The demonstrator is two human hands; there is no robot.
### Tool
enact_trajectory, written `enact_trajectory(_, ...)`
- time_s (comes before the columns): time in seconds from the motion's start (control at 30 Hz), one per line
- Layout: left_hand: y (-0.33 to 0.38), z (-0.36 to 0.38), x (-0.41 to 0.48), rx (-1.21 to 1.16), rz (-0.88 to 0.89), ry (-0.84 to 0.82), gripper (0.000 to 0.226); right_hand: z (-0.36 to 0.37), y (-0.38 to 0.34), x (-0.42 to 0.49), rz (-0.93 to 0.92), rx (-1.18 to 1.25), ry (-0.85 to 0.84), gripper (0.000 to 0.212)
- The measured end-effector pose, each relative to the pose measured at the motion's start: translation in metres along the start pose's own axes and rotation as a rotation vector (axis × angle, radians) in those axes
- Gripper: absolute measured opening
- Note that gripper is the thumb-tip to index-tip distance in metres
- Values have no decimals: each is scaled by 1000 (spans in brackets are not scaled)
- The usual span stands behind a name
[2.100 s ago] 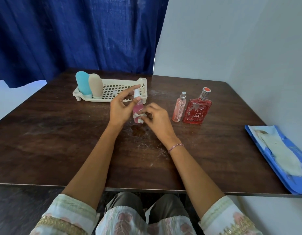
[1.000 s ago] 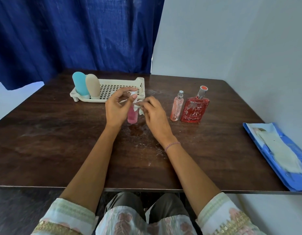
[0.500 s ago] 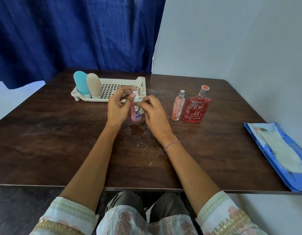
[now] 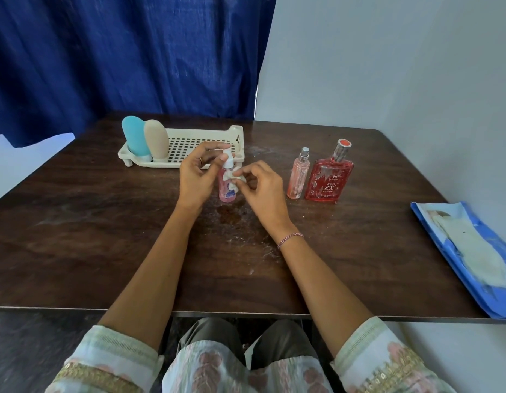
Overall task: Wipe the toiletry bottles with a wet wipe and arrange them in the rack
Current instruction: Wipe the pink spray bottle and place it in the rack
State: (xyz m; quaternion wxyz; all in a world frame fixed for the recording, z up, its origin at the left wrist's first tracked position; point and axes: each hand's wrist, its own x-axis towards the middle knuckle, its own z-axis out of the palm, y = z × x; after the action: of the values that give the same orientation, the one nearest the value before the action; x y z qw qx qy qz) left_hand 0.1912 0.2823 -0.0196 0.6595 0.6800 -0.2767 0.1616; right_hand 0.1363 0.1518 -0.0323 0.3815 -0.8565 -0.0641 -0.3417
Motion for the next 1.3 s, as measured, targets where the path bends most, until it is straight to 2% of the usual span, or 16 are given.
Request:
enact_trajectory(0.2,0,3,-2,-20,-20,7,18,-1,1,-4,-17,-10,5,15)
enact_trajectory(0.37,-3,1,-1,-36,-16,14,19,0,8,-5,13,-162,-285,14)
enact_trajectory(0.5,-8,0,2,-26,-21,2,17,2,2,-4,-43,-114,-126,12)
enact_trajectory(0.7,-9,0,0,-72,-63,16,18,3,4,-8,-33,-145,-269,11)
enact_trajectory(0.8,-7,-1,-1,-73,-60,39,18,8,-5,-12,-163,-122,-266,12)
enact_trajectory(0.9,-3,0,-2,-80,-41,34,17,10,-11,-13,-255,-200,-290,17)
enact_trajectory(1.13,0,-2,0,-200,-140,53,18,-4,-7,-6,-120,-56,38,17)
enact_trajectory(1.3,0,-1,-2,-229,-155,12,18,-1,-12,-7,-170,-65,-53,24)
